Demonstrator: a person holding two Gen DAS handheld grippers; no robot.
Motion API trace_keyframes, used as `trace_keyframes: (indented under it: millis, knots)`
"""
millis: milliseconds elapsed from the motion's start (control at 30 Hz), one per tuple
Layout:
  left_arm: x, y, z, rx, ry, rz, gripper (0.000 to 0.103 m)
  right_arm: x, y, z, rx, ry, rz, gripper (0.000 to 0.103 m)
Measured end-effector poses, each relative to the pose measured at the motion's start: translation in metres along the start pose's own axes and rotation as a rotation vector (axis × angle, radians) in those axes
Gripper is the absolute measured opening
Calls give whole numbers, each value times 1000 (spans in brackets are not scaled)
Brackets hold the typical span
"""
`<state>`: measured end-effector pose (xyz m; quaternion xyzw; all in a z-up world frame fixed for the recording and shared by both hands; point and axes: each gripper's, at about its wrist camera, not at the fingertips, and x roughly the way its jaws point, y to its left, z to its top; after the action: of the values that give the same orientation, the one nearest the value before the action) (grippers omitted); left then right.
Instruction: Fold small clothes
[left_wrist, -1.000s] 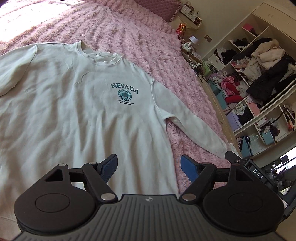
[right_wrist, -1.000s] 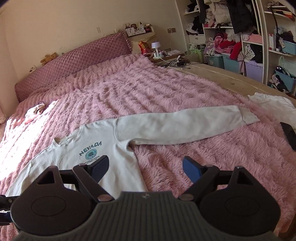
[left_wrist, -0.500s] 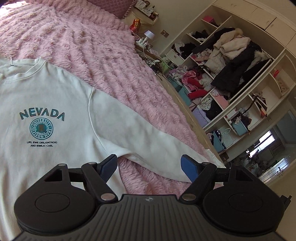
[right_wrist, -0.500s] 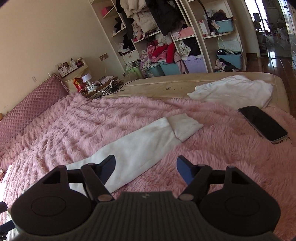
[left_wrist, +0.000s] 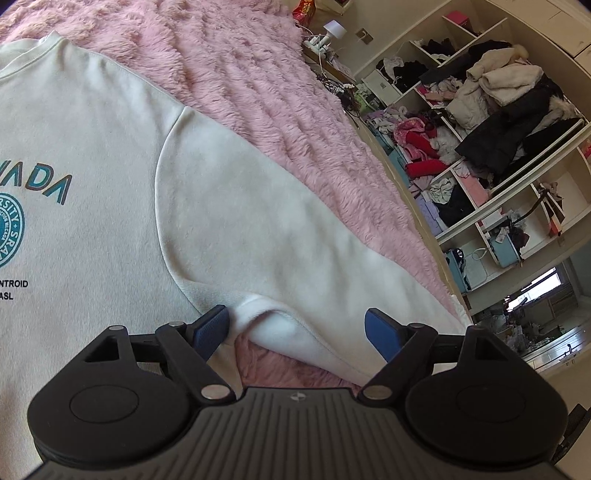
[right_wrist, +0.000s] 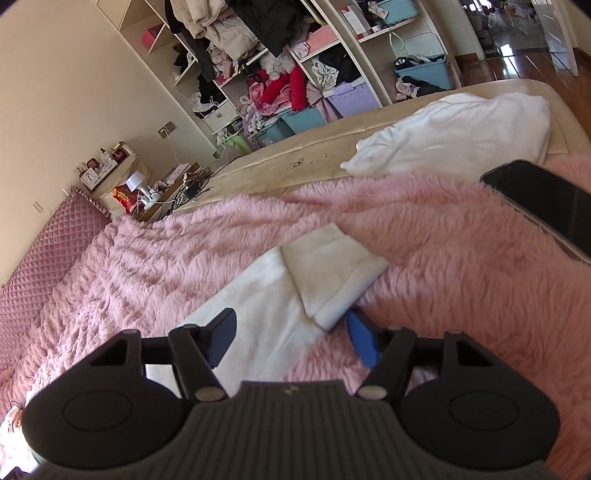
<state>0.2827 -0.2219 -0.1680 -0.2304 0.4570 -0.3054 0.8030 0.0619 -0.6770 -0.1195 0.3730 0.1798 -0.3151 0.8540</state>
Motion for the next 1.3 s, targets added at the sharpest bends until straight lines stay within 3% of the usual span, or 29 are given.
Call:
trace_keyframes:
  millis: [100,133,167,200,233,433,600,733,900,1067,1300]
  knots:
    - [6,-5,2,22,0,8,99,8,2,0,19,-14,18,63]
    - [6,-5,2,29,1,11,99,10,3,0,21,-21,19,56]
    - [6,-5,1,34,2,13,99,11,4,0,20,-29,8,39]
    - [5,-4,1,35,4,14,99,13,4,1,19,-30,-2,29]
    - [8,-4,3,40,6,16,99,15,4,1,25,-30,-14,6]
    - [13,-10,0,99,12,32,102,7,4,4,46,-55,9,6]
    - [14,-15,5,119,9,30,103,-8,29,16,26,-78,66,6]
    - [-9,-13,16,104,-40,23,103,-21,71,28,12,-91,154,6]
    - [-78,11,22,38,-159,26,103,-44,154,20,-25,-92,332,6]
    - [-177,67,11,-125,-319,63,103,-70,252,-28,-55,-14,536,6]
    - [-293,135,-16,-214,-446,222,103,-120,367,-159,-165,197,759,6]
